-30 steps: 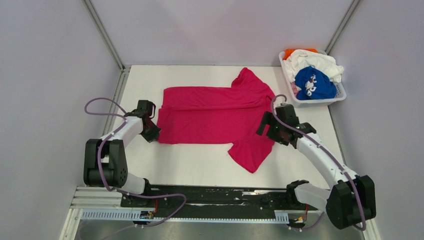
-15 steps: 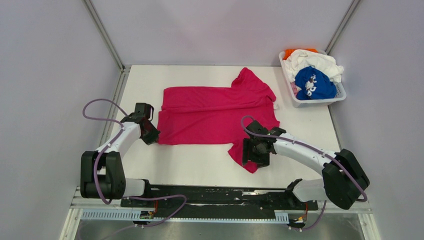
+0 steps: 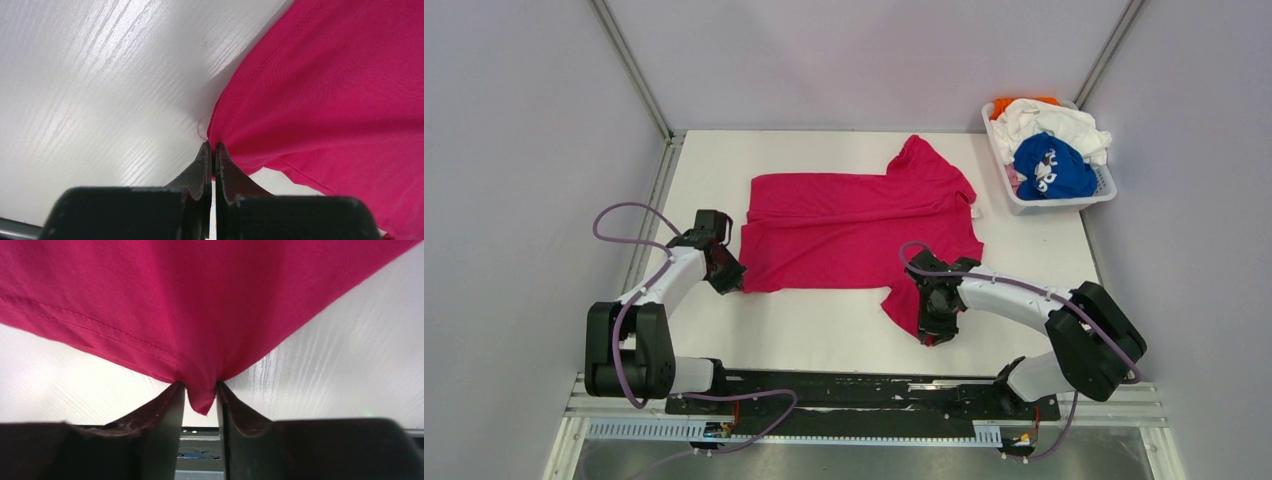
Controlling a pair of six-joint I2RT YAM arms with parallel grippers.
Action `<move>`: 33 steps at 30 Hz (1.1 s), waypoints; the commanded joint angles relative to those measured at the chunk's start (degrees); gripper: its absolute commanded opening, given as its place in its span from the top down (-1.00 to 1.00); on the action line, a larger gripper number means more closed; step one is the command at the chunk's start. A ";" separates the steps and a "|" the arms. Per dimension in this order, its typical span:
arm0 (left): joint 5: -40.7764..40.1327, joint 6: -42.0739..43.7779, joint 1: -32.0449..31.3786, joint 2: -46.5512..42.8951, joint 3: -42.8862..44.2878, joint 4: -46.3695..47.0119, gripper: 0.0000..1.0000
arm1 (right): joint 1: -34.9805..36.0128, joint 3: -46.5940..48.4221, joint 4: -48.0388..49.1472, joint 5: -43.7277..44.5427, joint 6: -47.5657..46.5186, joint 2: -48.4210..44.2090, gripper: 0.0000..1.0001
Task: Fold and stack the t-shirts
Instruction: Flatten out the tshirt
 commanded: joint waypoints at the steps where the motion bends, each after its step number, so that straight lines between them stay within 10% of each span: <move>1: 0.50 1.02 0.14 -1.89 0.36 0.67 1.00 | 0.45 -0.37 3.39 9.48 4.58 2.61 0.82; 19: 7.17 0.47 0.09 -6.97 22.61 4.87 1.00 | -24.85 25.45 9.85 17.03 -18.88 -11.96 1.00; 33: 6.78 6.09 0.05 -11.31 52.46 1.97 1.00 | -28.17 48.81 15.33 16.01 -35.90 -22.22 1.00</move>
